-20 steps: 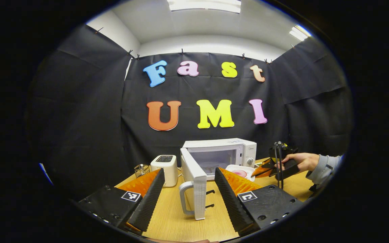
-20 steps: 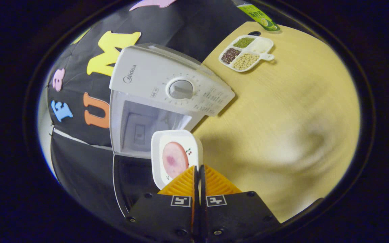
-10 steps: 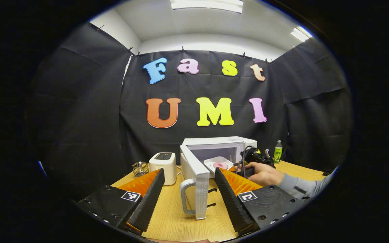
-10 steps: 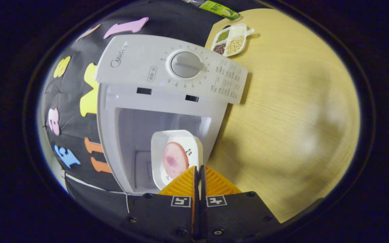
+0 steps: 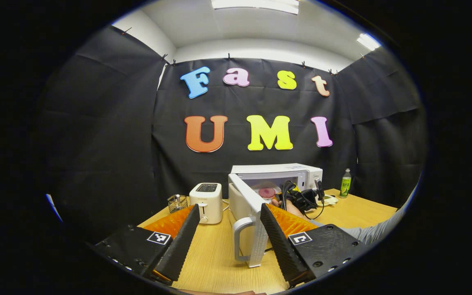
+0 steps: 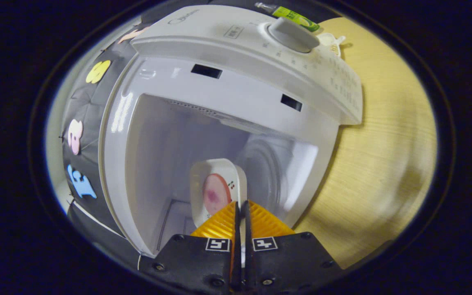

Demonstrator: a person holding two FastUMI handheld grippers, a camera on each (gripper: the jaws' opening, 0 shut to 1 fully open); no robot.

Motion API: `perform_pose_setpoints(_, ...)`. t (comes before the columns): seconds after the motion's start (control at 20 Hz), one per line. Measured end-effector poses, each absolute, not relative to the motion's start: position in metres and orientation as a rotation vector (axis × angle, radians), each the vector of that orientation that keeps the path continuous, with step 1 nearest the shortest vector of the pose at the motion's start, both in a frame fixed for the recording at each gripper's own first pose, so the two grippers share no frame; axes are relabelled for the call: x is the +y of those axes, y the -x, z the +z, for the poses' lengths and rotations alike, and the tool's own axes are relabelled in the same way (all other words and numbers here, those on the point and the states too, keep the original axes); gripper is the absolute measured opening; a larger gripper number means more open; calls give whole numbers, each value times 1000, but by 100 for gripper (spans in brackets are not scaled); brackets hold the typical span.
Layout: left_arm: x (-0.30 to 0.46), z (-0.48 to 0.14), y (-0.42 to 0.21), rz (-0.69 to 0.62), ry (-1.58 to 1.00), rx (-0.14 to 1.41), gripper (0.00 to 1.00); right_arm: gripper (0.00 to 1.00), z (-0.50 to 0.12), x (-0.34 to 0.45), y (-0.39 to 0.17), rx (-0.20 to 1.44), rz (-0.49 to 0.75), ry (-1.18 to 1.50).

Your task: Open the microwave oven with the left hand, put the food in, and close the microwave oven.

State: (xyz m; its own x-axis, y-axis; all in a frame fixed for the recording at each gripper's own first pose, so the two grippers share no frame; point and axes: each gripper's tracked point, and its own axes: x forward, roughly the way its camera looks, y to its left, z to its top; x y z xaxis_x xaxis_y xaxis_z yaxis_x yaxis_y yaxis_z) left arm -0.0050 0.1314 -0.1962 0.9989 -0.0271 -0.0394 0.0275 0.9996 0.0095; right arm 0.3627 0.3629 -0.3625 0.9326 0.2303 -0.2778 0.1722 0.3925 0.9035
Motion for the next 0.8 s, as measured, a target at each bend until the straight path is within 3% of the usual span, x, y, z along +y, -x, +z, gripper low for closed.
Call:
perform_pose_setpoints(0.2, 133, -202, 4, -26, 5, 46, 88, 18, -357, 363, -368, 312, 80, -1186)
perform_pose_setpoints(0.25, 135, -204, 4, -23, 14, 54, 88, 8, -359, 361, -366, 311, 89, -1164)
perform_pose_setpoints(0.3, 138, -207, 4, -20, 28, 65, 89, 26, -359, 355, -370, 301, 94, -1119)
perform_pose_setpoints(0.35, 139, -209, 3, -20, 37, 69, 79, 15, -356, 350, -367, 279, 95, -1087)
perform_pose_setpoints(0.4, 142, -207, 4, -17, 41, 66, 90, 34, -353, 347, -362, 269, 104, -1049)
perform_pose_setpoints(0.45, 145, -206, 4, -15, 41, 64, 90, 24, -350, 346, -356, 262, 127, -1017)
perform_pose_setpoints(0.5, 146, -207, 4, -16, 38, 65, 90, 33, -349, 347, -349, 278, 154, -981)
perform_pose_setpoints(0.6, 151, -208, 3, -19, 32, 64, 90, 66, -345, 344, -332, 308, 211, -905)
perform_pose_setpoints(0.65, 152, -207, 2, -24, 31, 62, 91, 93, -343, 338, -325, 312, 222, -861)
perform_pose_setpoints(0.75, 153, -209, 2, -42, 20, 61, 91, 89, -333, 320, -309, 303, 243, -763)
perform_pose_setpoints(0.8, 154, -213, -2, -49, 20, 66, 91, 99, -325, 308, -301, 281, 253, -709)
